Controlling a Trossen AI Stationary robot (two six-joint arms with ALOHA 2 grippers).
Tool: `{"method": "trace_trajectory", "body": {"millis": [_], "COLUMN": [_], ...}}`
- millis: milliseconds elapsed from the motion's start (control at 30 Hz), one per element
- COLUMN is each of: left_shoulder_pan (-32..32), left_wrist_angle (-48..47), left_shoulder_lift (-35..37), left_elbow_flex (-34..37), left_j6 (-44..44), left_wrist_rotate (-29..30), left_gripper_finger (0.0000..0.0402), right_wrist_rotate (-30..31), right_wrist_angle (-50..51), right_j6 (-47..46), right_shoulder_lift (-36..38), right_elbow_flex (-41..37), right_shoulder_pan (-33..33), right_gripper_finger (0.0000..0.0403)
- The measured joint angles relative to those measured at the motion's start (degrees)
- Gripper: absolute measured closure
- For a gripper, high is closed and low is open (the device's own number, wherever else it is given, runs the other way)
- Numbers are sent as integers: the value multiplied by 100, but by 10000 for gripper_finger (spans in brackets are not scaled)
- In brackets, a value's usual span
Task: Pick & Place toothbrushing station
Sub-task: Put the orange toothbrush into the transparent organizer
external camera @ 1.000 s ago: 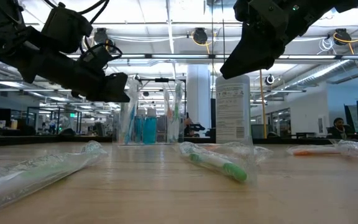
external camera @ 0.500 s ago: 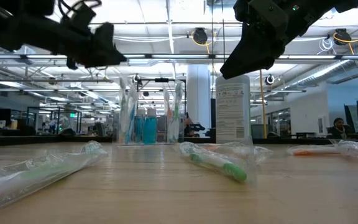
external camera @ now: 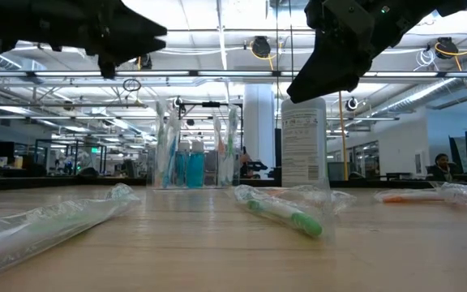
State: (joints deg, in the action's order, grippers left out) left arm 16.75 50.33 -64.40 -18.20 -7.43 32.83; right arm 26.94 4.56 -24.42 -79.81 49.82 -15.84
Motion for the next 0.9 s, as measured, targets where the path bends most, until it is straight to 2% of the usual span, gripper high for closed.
{"method": "trace_trajectory", "body": {"millis": [133,367,667,900], "left_shoulder_pan": [-4,-4,-4,-4], "left_wrist_angle": [53,85,87,89], "left_shoulder_lift": [-2,-2,-2,-2], "left_elbow_flex": [0,0,0,0], "left_j6": [-43,-319,-495,-501], "left_wrist_rotate": [-758,-1404,-1329,-1311], "left_gripper_finger": [266,266,266,266], "right_wrist_rotate": [-2,-13,-18,-20], "right_wrist_angle": [-1,-3,-79,-953], "right_j6": [-158,-193,-194,-189], "right_shoulder_lift": [0,0,0,0], "right_elbow_flex": [0,0,0,0], "right_shoulder_pan": [0,-2,0,-1], "right_gripper_finger": [250,250,250,250]}}
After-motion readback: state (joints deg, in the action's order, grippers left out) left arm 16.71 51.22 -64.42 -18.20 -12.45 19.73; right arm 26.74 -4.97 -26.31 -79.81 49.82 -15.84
